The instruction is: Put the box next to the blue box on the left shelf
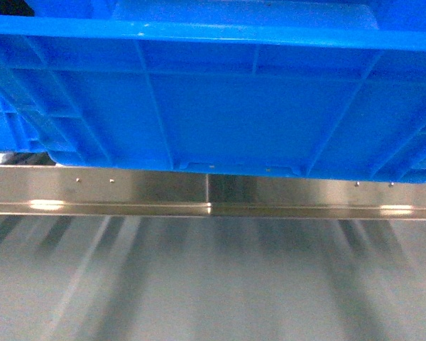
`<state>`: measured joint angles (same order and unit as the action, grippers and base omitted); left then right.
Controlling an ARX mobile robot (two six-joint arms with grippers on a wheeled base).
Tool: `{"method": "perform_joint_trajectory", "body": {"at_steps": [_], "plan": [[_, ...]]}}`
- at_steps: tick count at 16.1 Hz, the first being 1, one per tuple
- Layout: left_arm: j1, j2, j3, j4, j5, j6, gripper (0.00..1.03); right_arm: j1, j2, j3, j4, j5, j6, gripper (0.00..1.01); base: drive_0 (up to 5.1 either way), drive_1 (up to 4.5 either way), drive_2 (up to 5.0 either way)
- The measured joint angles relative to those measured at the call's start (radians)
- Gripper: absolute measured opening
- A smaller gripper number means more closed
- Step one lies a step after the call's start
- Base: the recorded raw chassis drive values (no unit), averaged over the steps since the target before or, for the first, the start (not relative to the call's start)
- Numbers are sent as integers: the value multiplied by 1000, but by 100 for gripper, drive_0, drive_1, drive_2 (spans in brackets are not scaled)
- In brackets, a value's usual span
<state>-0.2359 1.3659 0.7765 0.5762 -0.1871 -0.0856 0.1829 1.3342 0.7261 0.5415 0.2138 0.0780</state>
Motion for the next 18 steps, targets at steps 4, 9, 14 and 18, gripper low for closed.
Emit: {"method": "perform_joint_trajectory", "body": {"at_steps": [4,9,14,18], "plan": [[0,0,0,0,0,0,9,0,0,0,3,-1,0,9,4,424,-415],[0,0,0,0,0,-1,9,0,0,0,2,-1,0,9,9,429,-410],[0,0,0,-1,1,-1,9,0,2,0,1,-1,0,9,10,316,-296],[0,0,0,0,0,-1,9,0,2,0,4,-1,0,9,8,216,-200]]}}
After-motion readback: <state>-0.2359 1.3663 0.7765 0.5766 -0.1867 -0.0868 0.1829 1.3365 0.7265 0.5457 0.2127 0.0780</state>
